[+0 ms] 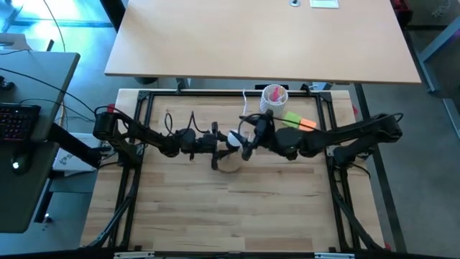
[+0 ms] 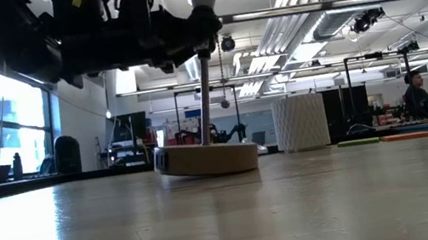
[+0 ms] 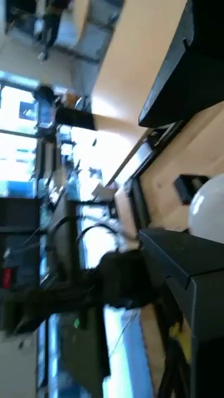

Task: Screw lightbulb
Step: Insert the white lightbulb into the desk lamp

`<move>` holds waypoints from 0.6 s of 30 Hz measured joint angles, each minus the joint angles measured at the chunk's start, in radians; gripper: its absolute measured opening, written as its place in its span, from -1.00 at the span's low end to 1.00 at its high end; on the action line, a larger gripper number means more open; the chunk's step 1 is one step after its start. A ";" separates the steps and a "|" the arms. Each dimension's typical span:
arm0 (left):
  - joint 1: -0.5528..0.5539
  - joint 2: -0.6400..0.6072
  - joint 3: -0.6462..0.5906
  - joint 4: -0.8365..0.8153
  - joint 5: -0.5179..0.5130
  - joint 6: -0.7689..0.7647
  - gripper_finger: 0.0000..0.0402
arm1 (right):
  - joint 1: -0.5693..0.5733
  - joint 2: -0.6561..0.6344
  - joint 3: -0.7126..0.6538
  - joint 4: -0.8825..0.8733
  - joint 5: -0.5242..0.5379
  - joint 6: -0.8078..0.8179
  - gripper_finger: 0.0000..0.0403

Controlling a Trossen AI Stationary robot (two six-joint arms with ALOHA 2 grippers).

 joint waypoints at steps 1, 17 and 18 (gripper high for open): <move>0.002 0.000 0.000 -0.002 0.012 -0.001 -0.15 | 0.005 -0.013 0.000 0.000 -0.006 -0.021 0.38; 0.052 0.002 -0.001 -0.004 0.660 -0.058 -0.15 | 0.072 -0.094 0.001 -0.205 -0.568 -0.119 0.38; 0.051 0.002 -0.001 -0.004 0.694 -0.061 -0.15 | 0.073 -0.070 0.001 -0.176 -0.587 -0.131 0.38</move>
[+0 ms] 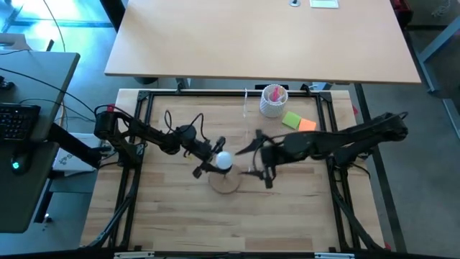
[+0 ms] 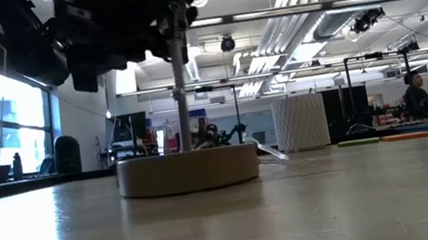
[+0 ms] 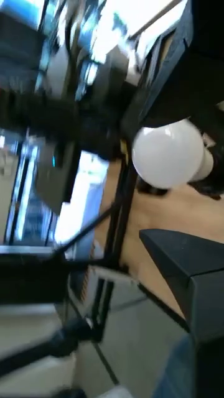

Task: Screw lightbulb
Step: Insert the white lightbulb into the desk lamp

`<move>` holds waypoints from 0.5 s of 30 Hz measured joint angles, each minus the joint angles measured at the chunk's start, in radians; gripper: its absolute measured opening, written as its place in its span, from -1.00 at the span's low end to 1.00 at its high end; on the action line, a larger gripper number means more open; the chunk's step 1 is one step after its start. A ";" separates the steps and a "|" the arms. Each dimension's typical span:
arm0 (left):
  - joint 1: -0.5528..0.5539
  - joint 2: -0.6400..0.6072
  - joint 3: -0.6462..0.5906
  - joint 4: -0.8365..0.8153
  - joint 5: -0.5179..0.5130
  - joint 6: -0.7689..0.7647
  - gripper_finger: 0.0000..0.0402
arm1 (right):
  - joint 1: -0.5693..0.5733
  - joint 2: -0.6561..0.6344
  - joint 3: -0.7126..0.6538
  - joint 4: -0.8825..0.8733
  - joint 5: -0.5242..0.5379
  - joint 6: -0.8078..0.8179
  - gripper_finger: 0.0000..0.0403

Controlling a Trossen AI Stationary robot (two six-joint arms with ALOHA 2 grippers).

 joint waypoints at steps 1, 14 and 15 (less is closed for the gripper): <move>-0.001 0.000 0.000 0.000 0.034 -0.005 -0.15 | -0.001 0.023 -0.001 0.038 -0.018 -0.005 0.38; -0.004 0.000 0.000 -0.002 0.110 -0.027 -0.15 | -0.089 0.147 -0.001 0.230 -0.166 0.080 0.40; -0.004 0.000 0.000 -0.002 0.110 -0.027 -0.15 | -0.095 0.149 -0.001 0.227 -0.166 0.081 0.43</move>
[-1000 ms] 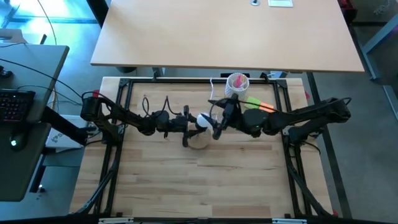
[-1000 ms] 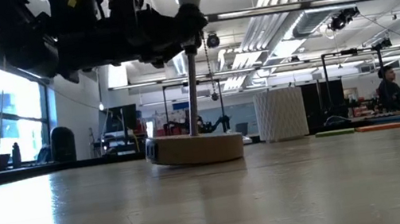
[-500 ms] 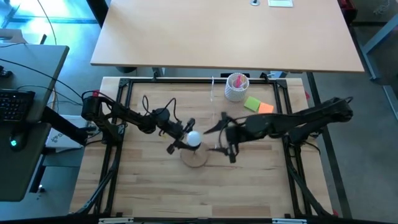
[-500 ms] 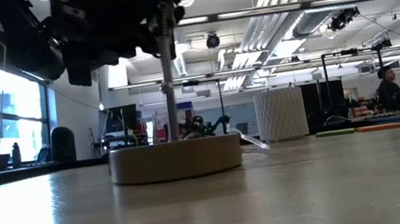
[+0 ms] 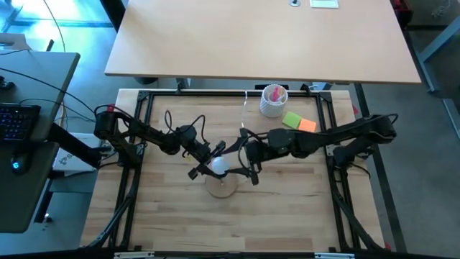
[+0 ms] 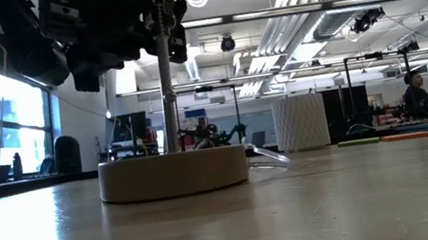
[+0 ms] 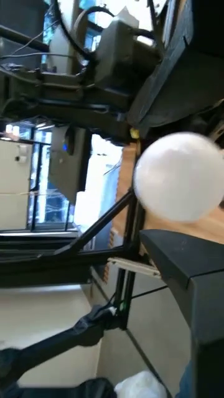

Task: Screw lightbulb
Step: Insert the white lightbulb into the desk lamp

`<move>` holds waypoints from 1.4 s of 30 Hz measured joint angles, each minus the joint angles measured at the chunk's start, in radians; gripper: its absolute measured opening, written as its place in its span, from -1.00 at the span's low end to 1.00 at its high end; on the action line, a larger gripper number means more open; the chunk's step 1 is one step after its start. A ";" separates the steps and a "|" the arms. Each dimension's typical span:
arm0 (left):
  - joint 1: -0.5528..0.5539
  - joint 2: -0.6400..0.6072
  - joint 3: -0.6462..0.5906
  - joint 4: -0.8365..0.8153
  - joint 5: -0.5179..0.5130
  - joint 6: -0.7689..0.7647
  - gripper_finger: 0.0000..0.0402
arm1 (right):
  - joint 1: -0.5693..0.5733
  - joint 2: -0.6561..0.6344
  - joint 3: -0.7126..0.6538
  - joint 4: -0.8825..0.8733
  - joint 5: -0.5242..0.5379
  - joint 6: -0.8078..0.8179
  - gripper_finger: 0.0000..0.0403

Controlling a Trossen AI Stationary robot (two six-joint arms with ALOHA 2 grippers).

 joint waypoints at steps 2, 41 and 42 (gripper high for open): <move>0.000 0.000 0.000 0.000 -0.002 -0.001 -0.15 | -0.006 0.000 0.000 0.002 0.000 0.000 0.48; -0.008 -0.001 0.000 0.000 -0.240 0.060 -0.15 | 0.080 0.084 0.001 0.045 0.415 -0.011 0.42; -0.011 -0.001 0.000 0.000 -0.261 0.066 -0.15 | 0.090 0.084 0.001 0.044 0.456 -0.012 0.42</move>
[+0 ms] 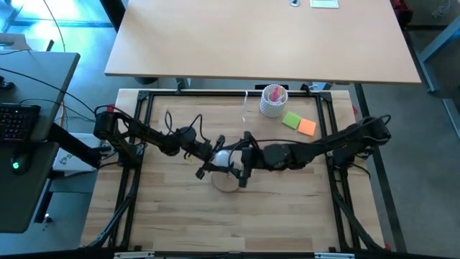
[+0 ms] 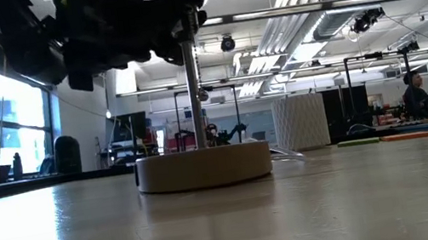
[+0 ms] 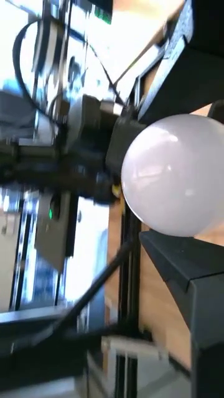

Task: Screw lightbulb
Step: Insert the white lightbulb into the desk lamp

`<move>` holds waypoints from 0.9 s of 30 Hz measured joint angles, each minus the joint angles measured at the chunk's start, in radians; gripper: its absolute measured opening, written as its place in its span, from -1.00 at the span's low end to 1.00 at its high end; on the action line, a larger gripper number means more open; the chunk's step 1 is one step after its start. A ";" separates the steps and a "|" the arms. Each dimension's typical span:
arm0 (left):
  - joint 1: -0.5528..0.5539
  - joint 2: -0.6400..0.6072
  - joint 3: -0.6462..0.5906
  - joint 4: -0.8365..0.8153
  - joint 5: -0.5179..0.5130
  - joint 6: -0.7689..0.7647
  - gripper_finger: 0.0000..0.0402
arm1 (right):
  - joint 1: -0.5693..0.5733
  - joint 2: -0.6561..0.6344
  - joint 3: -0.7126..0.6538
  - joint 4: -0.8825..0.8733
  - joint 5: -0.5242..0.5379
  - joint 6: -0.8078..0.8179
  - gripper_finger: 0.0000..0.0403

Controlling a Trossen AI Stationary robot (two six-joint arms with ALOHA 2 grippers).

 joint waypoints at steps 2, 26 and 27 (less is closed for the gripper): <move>-0.005 0.000 0.000 0.000 -0.046 0.013 -0.15 | 0.019 0.000 0.000 0.000 0.079 -0.001 0.42; -0.099 0.001 -0.001 0.008 -0.527 0.135 -0.15 | 0.016 0.002 0.000 -0.015 0.300 0.120 0.43; -0.099 0.001 -0.001 0.006 -0.526 0.136 -0.15 | 0.016 0.002 0.000 -0.014 0.296 0.112 0.43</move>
